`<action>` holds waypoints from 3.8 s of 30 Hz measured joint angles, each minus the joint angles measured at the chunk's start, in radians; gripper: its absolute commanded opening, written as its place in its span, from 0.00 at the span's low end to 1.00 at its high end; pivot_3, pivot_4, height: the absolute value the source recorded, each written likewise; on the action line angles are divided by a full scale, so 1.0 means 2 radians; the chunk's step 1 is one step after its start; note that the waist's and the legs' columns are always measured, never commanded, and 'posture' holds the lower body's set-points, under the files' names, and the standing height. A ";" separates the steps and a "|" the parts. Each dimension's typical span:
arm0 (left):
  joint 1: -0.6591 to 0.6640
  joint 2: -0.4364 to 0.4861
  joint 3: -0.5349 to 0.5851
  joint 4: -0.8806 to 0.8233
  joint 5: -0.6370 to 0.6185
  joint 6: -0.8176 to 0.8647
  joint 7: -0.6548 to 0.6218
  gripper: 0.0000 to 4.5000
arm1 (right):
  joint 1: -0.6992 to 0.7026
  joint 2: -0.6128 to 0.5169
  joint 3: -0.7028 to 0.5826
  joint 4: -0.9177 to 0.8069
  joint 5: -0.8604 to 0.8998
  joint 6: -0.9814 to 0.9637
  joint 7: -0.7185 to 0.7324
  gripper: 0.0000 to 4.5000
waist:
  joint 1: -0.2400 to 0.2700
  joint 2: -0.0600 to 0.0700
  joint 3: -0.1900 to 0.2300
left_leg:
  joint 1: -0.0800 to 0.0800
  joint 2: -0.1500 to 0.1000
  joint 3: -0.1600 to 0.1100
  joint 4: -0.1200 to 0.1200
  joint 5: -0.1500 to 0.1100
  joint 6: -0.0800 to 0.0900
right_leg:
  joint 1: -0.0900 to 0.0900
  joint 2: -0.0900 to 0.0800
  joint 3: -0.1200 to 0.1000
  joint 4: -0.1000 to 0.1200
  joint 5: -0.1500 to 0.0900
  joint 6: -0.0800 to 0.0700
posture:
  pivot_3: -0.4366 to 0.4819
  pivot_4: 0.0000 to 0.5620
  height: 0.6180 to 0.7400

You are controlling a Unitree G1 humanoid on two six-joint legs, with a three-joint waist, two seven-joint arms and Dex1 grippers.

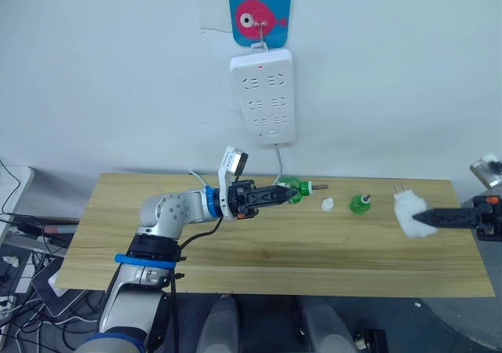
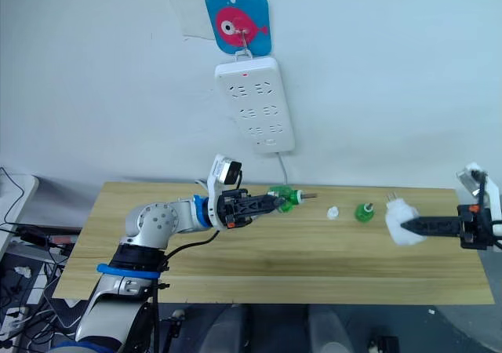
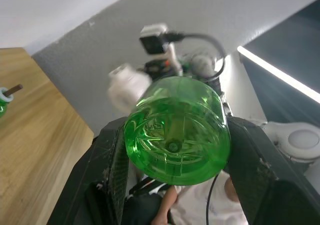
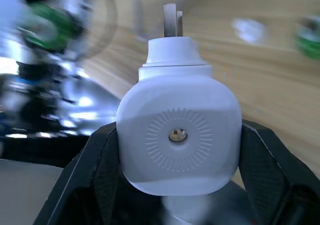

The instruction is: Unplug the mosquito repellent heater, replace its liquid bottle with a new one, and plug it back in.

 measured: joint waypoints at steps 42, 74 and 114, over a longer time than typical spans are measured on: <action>-0.010 -0.048 0.013 -0.015 -0.004 0.015 0.039 0.54 | 0.026 0.027 0.033 -0.061 0.524 -0.170 -0.457 0.66 | -0.001 0.000 0.000 | -0.006 0.001 -0.001 0.002 0.000 0.000 | -0.005 0.000 -0.001 0.000 0.000 0.001 | 0.37 0.45 1.00; 0.001 -0.049 0.005 -0.017 -0.002 0.011 0.027 0.54 | 0.035 0.040 0.049 -0.097 0.524 -0.193 -0.454 0.66 | -0.001 0.000 0.000 | -0.006 0.001 -0.001 0.002 0.000 0.000 | -0.005 0.000 -0.001 0.000 0.000 0.001 | 0.38 0.42 1.00; 0.001 -0.048 0.004 -0.012 0.017 -0.010 0.004 0.54 | -0.010 0.063 0.105 -0.136 0.525 -0.238 -0.530 0.66 | -0.001 0.000 0.000 | -0.006 0.002 -0.001 0.002 0.000 0.000 | -0.005 0.000 -0.002 0.001 0.000 0.001 | 0.37 0.45 1.00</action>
